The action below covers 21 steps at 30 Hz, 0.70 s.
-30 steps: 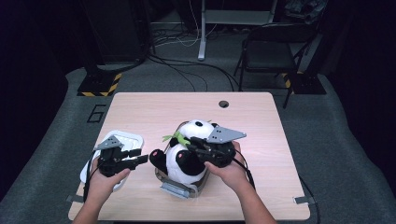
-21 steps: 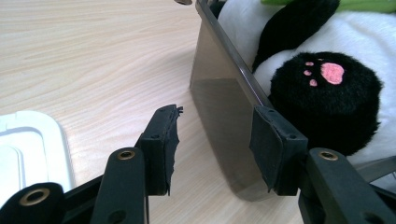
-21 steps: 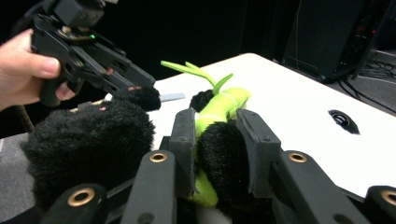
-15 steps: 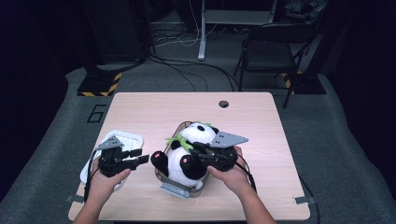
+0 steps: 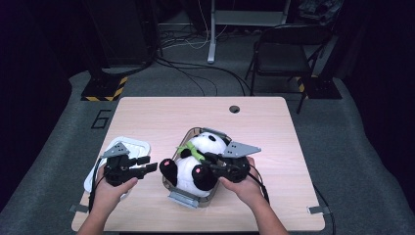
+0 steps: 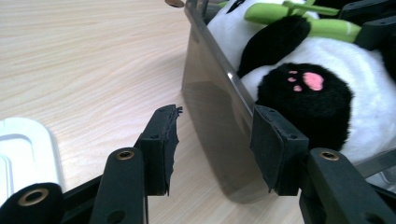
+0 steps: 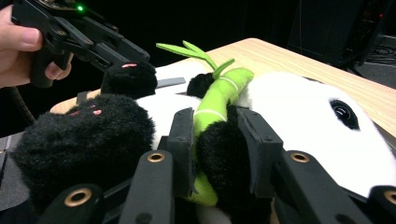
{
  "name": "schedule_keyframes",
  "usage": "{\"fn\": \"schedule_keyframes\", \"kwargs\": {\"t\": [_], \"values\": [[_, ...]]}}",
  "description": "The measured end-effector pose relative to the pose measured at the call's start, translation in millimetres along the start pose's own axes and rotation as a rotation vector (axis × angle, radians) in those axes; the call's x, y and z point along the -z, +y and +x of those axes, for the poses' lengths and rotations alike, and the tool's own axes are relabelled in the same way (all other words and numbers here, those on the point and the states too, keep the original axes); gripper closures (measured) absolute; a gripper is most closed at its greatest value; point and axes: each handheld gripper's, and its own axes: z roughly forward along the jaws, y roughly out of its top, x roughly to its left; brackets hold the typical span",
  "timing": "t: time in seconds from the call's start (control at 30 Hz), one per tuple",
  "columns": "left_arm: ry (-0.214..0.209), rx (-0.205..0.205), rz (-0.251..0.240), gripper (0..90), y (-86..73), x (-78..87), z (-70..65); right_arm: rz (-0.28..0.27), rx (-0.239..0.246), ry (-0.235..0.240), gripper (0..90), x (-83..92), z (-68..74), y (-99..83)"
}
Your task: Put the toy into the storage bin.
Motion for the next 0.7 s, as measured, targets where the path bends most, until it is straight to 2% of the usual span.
{"fn": "schedule_keyframes", "kwargs": {"t": [0.17, 0.4, 0.7], "values": [[-0.026, -0.01, -0.011, 50.1, 4.7, 2.3, -6.6, 0.005, 0.001, -0.001, 66.9, -0.7, -1.3, -1.5], [-0.04, -0.015, -0.025, 49.2, 9.5, -0.1, -12.0, 0.005, -0.003, -0.004, 66.0, -0.6, -1.2, -2.2], [-0.063, 0.009, -0.05, 48.2, 13.7, -3.5, -9.4, 0.011, 0.001, -0.007, 65.5, -0.3, -2.4, -3.4]]}}
